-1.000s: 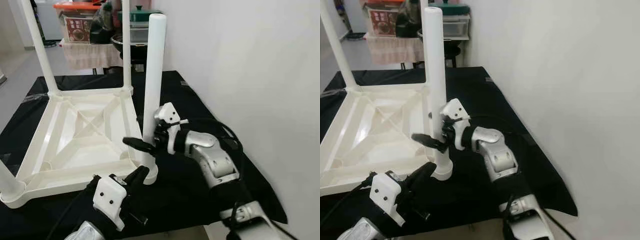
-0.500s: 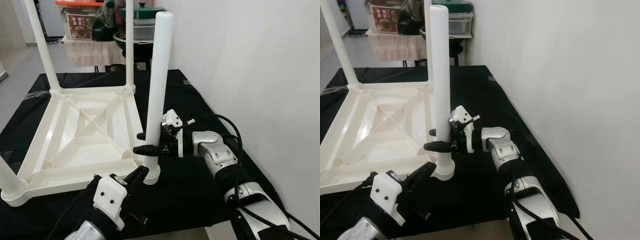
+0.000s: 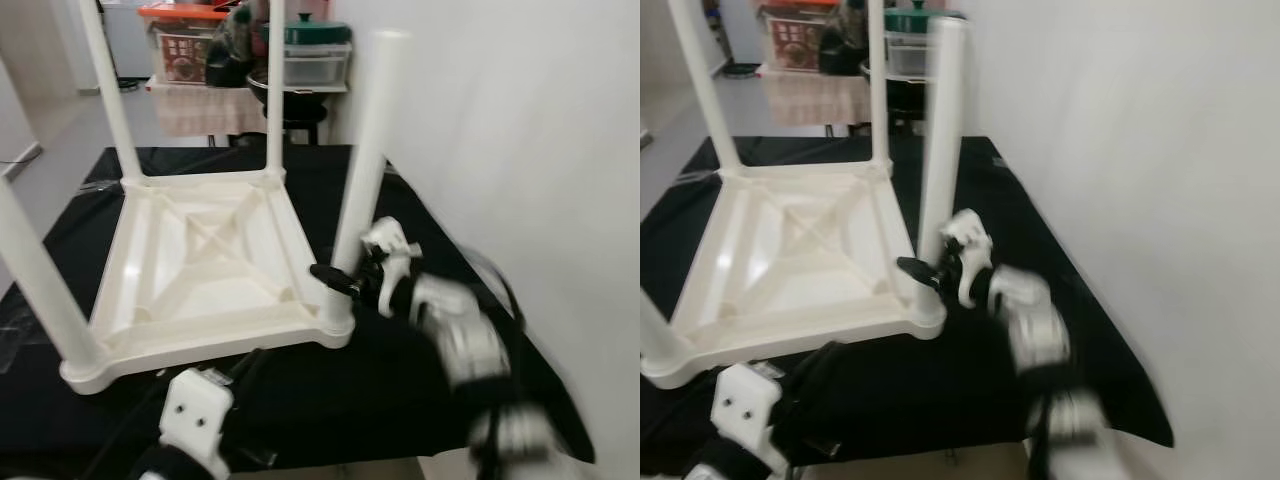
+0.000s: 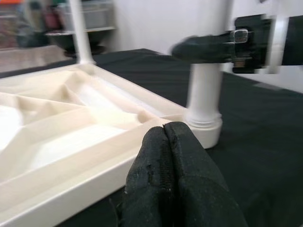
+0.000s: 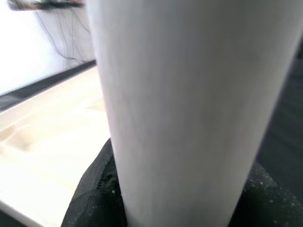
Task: Building children table
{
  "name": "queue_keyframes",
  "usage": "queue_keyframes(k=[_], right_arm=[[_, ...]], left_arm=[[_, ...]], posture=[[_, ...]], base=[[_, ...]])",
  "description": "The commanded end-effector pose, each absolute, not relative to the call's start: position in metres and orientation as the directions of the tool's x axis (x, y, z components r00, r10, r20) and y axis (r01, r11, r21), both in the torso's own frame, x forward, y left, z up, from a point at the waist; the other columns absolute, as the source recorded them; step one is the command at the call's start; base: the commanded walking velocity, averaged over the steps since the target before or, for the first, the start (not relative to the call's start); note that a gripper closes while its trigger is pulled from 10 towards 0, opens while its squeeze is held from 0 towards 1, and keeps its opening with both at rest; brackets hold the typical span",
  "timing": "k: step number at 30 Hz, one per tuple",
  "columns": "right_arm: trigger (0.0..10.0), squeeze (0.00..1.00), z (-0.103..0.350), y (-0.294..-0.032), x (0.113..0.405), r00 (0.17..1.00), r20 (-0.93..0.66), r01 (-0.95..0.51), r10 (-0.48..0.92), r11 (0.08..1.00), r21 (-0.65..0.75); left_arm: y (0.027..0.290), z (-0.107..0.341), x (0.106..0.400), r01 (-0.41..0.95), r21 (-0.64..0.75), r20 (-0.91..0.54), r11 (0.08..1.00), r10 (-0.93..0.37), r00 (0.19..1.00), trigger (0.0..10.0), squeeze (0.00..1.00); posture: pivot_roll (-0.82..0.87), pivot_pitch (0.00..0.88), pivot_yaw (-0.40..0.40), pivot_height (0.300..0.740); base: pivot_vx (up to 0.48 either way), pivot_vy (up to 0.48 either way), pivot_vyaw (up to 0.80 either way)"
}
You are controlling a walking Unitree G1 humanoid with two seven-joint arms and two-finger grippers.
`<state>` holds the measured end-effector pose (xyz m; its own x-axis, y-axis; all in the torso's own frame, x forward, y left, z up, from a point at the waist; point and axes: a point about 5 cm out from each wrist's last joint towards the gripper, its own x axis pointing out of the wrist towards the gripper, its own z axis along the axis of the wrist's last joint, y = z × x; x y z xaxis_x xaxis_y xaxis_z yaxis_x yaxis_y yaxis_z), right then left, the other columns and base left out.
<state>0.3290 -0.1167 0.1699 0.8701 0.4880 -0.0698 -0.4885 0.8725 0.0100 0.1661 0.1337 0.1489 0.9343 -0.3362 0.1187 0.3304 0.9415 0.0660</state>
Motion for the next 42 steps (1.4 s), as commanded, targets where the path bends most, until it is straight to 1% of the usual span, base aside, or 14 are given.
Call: queue_keyframes(k=[1, 9, 10, 11, 12, 13, 21, 22, 28, 32, 33, 36, 37, 42], right_arm=[[0.0, 0.0, 0.153, -0.124, 0.309, 0.93, -0.154, -0.337, 0.335, 0.942, 0.014], [0.0, 0.0, 0.156, -0.089, 0.302, 0.894, -0.118, -0.44, 0.432, 0.897, -0.049], [10.0, 0.0, 0.158, -0.087, 0.302, 0.891, -0.124, -0.445, 0.436, 0.893, -0.058], [10.0, 0.0, 0.159, -0.086, 0.301, 0.889, -0.129, -0.449, 0.439, 0.891, -0.064], [10.0, 0.71, 0.162, -0.083, 0.299, 0.884, -0.134, -0.459, 0.448, 0.886, -0.065], [10.0, 1.0, 0.166, -0.081, 0.298, 0.867, -0.127, -0.49, 0.481, 0.87, -0.05], [10.0, 1.0, 0.196, -0.075, 0.307, 0.691, 0.022, -0.722, 0.723, 0.691, -0.028], [10.0, 0.0, 0.203, -0.077, 0.31, 0.609, 0.047, -0.789, 0.792, 0.61, -0.074], [10.0, 0.0, 0.218, -0.091, 0.326, 0.263, -0.029, -0.953, 0.964, 0.254, -0.167], [10.0, 0.0, 0.221, -0.093, 0.333, 0.221, -0.041, -0.967, 0.974, 0.213, -0.142], [4.8, 0.0, 0.224, -0.094, 0.337, 0.196, -0.035, -0.975, 0.98, 0.191, -0.117], [4.8, 0.0, 0.225, -0.095, 0.339, 0.182, -0.028, -0.979, 0.983, 0.178, -0.101], [0.0, 0.0, 0.226, -0.096, 0.341, 0.159, -0.024, -0.984, 0.987, 0.157, -0.083], [0.0, 0.0, 0.221, -0.105, 0.346, 0.173, -0.031, -0.981, 0.984, 0.17, -0.092]], left_arm=[[0.134, 0.149, 0.166, 0.337, 0.046, 0.11, 0.94, -0.34, 0.934, 10.0, 0.0], [0.133, 0.146, 0.169, 0.36, -0.02, 0.108, 0.933, -0.356, 0.928, 10.0, 0.0], [0.133, 0.146, 0.169, 0.358, -0.023, 0.112, 0.933, -0.354, 0.929, 10.0, 0.0], [0.133, 0.146, 0.17, 0.355, -0.023, 0.114, 0.935, -0.35, 0.93, 10.0, 0.0], [0.133, 0.146, 0.17, 0.352, -0.024, 0.116, 0.936, -0.347, 0.931, 10.0, 0.0], [0.133, 0.146, 0.171, 0.351, -0.024, 0.119, 0.936, -0.346, 0.931, 10.0, 0.0], [0.131, 0.146, 0.174, 0.36, -0.027, 0.127, 0.933, -0.354, 0.926, 9.4, 0.0], [0.131, 0.146, 0.175, 0.364, -0.027, 0.128, 0.931, -0.358, 0.925, 9.6, 0.0], [0.127, 0.147, 0.176, 0.374, 0.008, 0.137, 0.927, -0.371, 0.918, 10.0, 0.0], [0.126, 0.149, 0.176, 0.374, 0.021, 0.142, 0.927, -0.373, 0.917, 10.0, 0.0], [0.126, 0.149, 0.176, 0.374, 0.029, 0.146, 0.927, -0.374, 0.916, 10.0, 0.0], [0.125, 0.15, 0.177, 0.374, 0.035, 0.148, 0.927, -0.375, 0.915, 10.0, 0.0], [0.124, 0.151, 0.177, 0.376, 0.046, 0.151, 0.925, -0.379, 0.913, 10.0, 0.0], [0.121, 0.154, 0.178, 0.38, 0.068, 0.163, 0.922, -0.386, 0.908, 10.0, 0.0]], posture=[[0.05, 0.051, -0.042, 0.74], [0.06, 0.039, -0.053, 0.74], [0.06, 0.04, -0.052, 0.74], [0.06, 0.04, -0.052, 0.74], [0.06, 0.036, -0.056, 0.74], [0.06, 0.036, -0.056, 0.74], [0.06, 0.021, -0.058, 0.74], [0.06, 0.015, -0.058, 0.74], [0.07, 0.0, -0.059, 0.74], [0.07, 0.0, -0.06, 0.74], [0.07, 0.0, -0.061, 0.74], [0.07, 0.0, -0.061, 0.74], [0.07, 0.0, -0.063, 0.74], [0.06, 0.008, -0.066, 0.74]], base=[[0.0, 0.0, 0.0], [0.0, 0.0, 0.0], [0.0, 0.0, 0.0], [0.0, 0.0, 0.0], [0.0, 0.0, 0.0], [0.0, 0.0, 0.0], [0.0, 0.0, 0.0], [0.0, 0.0, 0.0], [0.0, 0.0, 0.0], [0.0, 0.0, 0.0], [0.0, 0.0, 0.0], [0.0, 0.0, 0.0], [0.0, 0.0, 0.0], [0.0, 0.0, 0.0]])
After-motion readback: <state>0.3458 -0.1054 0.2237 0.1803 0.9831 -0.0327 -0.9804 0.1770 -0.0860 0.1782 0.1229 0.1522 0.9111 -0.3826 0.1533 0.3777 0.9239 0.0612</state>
